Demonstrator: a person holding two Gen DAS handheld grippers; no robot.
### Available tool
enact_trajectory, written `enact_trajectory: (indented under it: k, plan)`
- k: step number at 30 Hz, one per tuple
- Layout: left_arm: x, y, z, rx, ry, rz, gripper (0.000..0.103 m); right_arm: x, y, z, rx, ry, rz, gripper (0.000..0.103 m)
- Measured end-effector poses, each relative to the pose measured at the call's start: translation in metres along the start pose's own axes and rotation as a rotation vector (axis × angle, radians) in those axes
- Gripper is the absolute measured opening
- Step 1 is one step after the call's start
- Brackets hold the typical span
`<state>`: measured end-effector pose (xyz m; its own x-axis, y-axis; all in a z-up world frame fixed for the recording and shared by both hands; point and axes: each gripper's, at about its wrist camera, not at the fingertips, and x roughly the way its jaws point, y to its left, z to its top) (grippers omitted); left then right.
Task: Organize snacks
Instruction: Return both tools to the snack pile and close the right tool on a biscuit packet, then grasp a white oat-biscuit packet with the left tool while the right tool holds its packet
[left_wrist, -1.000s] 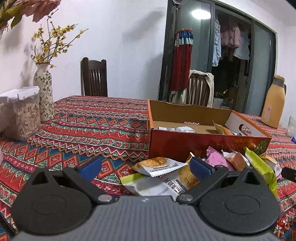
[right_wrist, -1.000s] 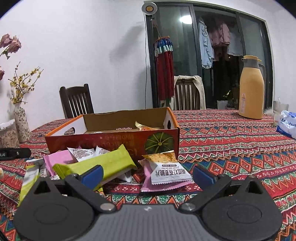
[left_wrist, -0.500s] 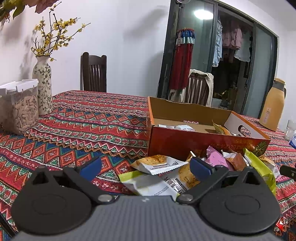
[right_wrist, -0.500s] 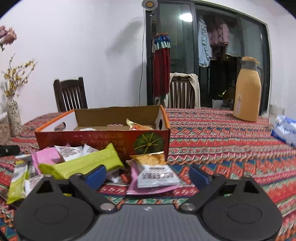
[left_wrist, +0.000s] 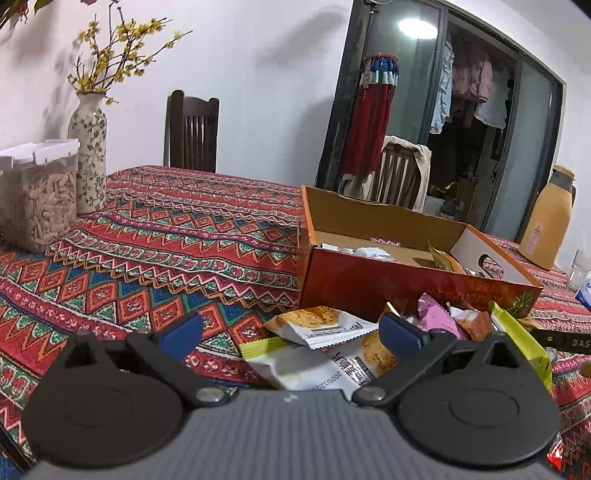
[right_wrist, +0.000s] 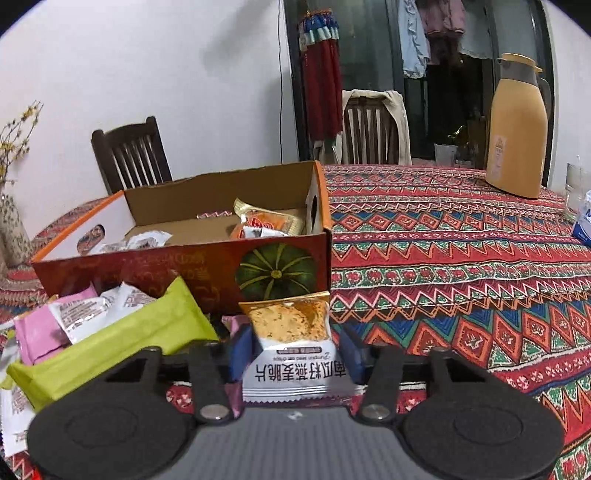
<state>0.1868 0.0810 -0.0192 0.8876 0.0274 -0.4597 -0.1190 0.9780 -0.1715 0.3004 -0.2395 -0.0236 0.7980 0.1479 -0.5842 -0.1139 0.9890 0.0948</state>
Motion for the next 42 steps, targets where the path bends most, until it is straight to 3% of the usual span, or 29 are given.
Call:
enact_trajectory:
  k: [10, 20, 26, 31, 37, 39, 41, 42]
  plan:
    - [0.005, 0.000, 0.001, -0.006, 0.011, 0.025, 0.103, -0.043, 0.005, -0.024, 0.021, -0.200, 0.045, 0.038]
    - [0.008, -0.006, 0.001, 0.016, 0.028, 0.088, 0.103, -0.039, 0.003, -0.024, 0.027, -0.194, 0.073, 0.038]
    - [0.015, -0.014, 0.021, 0.035, 0.083, 0.142, 0.103, -0.039, -0.003, -0.024, 0.061, -0.188, 0.069, 0.038]
    - [0.036, -0.027, 0.037, 0.005, 0.162, 0.168, 0.103, -0.032, -0.015, -0.024, 0.141, -0.153, 0.032, 0.038]
    - [0.075, -0.044, 0.045, 0.017, 0.258, 0.271, 0.103, -0.034, -0.015, -0.025, 0.141, -0.172, 0.038, 0.038]
    - [0.086, -0.044, 0.045, 0.005, 0.303, 0.278, 0.090, -0.035, -0.016, -0.025, 0.142, -0.175, 0.041, 0.038]
    - [0.096, -0.043, 0.042, -0.001, 0.347, 0.264, 0.066, -0.035, -0.017, -0.025, 0.146, -0.170, 0.049, 0.038]
    - [0.099, -0.041, 0.041, -0.007, 0.363, 0.260, 0.064, -0.035, -0.018, -0.025, 0.149, -0.170, 0.054, 0.038]
